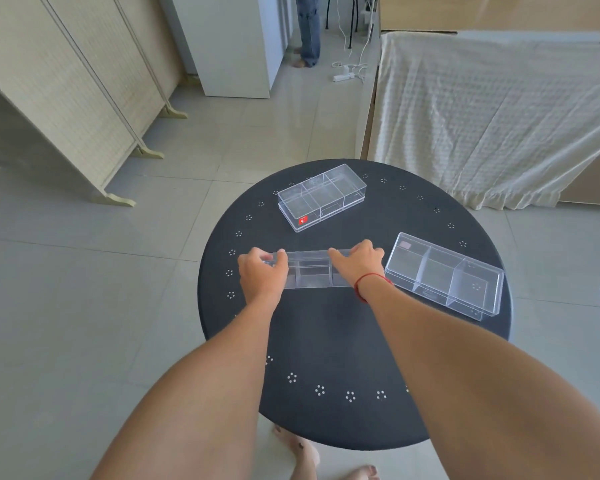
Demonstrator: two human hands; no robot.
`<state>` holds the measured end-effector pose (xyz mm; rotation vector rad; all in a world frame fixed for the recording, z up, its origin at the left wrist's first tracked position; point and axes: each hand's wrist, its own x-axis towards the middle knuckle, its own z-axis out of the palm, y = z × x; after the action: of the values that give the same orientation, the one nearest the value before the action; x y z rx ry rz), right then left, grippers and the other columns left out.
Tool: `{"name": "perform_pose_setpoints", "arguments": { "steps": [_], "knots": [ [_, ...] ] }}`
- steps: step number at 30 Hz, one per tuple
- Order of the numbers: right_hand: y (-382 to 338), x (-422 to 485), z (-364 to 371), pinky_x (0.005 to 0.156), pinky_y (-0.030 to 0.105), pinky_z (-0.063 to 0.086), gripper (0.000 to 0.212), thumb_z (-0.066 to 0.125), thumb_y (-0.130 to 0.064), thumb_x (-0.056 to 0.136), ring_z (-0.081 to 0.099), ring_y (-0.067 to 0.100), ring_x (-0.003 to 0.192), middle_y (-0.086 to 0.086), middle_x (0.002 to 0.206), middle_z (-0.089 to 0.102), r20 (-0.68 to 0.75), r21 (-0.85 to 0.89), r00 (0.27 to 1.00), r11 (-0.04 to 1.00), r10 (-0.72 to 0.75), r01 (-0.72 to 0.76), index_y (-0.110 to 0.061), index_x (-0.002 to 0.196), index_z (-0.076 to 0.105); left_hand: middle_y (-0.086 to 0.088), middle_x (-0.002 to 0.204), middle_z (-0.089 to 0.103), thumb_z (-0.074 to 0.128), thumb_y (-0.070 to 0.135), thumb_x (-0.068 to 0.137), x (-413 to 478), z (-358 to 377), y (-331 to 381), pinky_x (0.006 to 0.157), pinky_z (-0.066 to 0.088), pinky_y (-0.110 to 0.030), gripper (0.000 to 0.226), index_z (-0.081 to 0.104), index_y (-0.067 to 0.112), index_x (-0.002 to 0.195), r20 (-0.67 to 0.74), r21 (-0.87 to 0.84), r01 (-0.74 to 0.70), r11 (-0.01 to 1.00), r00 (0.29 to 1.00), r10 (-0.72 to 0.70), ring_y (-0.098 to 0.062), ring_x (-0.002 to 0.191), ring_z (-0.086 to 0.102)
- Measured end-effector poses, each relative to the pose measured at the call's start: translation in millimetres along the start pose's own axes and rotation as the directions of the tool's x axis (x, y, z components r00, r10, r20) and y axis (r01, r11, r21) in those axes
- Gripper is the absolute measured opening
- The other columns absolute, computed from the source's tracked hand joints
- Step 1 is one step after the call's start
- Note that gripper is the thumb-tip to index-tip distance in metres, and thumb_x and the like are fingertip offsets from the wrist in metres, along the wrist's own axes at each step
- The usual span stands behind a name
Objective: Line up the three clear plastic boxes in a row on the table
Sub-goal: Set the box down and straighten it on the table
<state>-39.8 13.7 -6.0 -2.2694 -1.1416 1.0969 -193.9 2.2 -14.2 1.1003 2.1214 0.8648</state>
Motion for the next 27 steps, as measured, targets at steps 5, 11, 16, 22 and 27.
{"name": "perform_pose_setpoints", "arguments": {
  "steps": [5, 11, 16, 22, 27],
  "knots": [
    [18, -2, 3, 0.094, 0.039, 0.050, 0.058, 0.059, -0.037, 0.087, 0.061, 0.037, 0.108, 0.011, 0.139, 0.028, 0.049, 0.038, 0.999, 0.999, -0.002, 0.000, -0.018, 0.139, 0.042, -0.006, 0.111, 0.058, 0.064, 0.037, 0.084, -5, 0, -5, 0.067, 0.041, -0.029, 0.029, 0.056, 0.010, 0.083, 0.075, 0.139, -0.077, 0.987, 0.995, 0.068, -0.025, 0.087, 0.059],
    [29, -10, 5, 0.103, 0.046, 0.047, 0.077, 0.065, -0.036, 0.079, 0.053, 0.039, 0.119, 0.013, 0.146, 0.023, 0.188, -0.163, 0.981, 0.984, -0.038, 0.070, -0.026, 0.148, 0.032, -0.004, 0.142, 0.036, 0.062, 0.042, 0.081, -10, 2, -8, 0.093, 0.043, -0.039, 0.075, 0.030, 0.034, 0.148, 0.314, 0.361, -0.044, 0.931, 0.946, -0.077, -0.031, 0.132, 0.034],
    [44, -14, 7, 0.098, 0.043, 0.049, 0.072, 0.070, -0.036, 0.078, 0.054, 0.039, 0.116, 0.015, 0.143, 0.030, 0.233, -0.330, 0.971, 0.934, -0.059, 0.136, -0.025, 0.142, 0.040, -0.007, 0.139, 0.038, 0.065, 0.041, 0.080, -19, 7, -18, 0.093, 0.044, -0.039, 0.070, 0.036, 0.034, 0.143, 0.363, 0.442, -0.058, 0.895, 0.924, -0.120, -0.033, 0.128, 0.038],
    [49, -16, 11, 0.109, 0.047, 0.040, 0.069, 0.068, -0.031, 0.082, 0.032, 0.037, 0.140, 0.016, 0.159, 0.014, 0.189, -0.408, 0.972, 0.890, -0.137, 0.205, -0.025, 0.145, 0.039, -0.006, 0.142, 0.036, 0.069, 0.040, 0.081, -21, 9, -23, 0.092, 0.049, -0.041, 0.059, 0.049, 0.024, 0.135, 0.335, 0.470, -0.151, 0.870, 0.942, -0.017, -0.032, 0.121, 0.050],
    [46, -10, 16, 0.115, 0.044, 0.035, 0.054, 0.060, -0.022, 0.088, 0.020, 0.031, 0.149, 0.012, 0.162, 0.013, 0.236, -0.480, 0.937, 0.808, -0.256, 0.342, -0.014, 0.139, 0.044, -0.002, 0.159, 0.026, 0.058, 0.027, 0.094, -23, 17, -22, 0.096, 0.046, -0.039, 0.035, 0.062, 0.011, 0.124, 0.406, 0.484, -0.371, 0.792, 0.898, 0.172, -0.024, 0.136, 0.042]
  ]
}}
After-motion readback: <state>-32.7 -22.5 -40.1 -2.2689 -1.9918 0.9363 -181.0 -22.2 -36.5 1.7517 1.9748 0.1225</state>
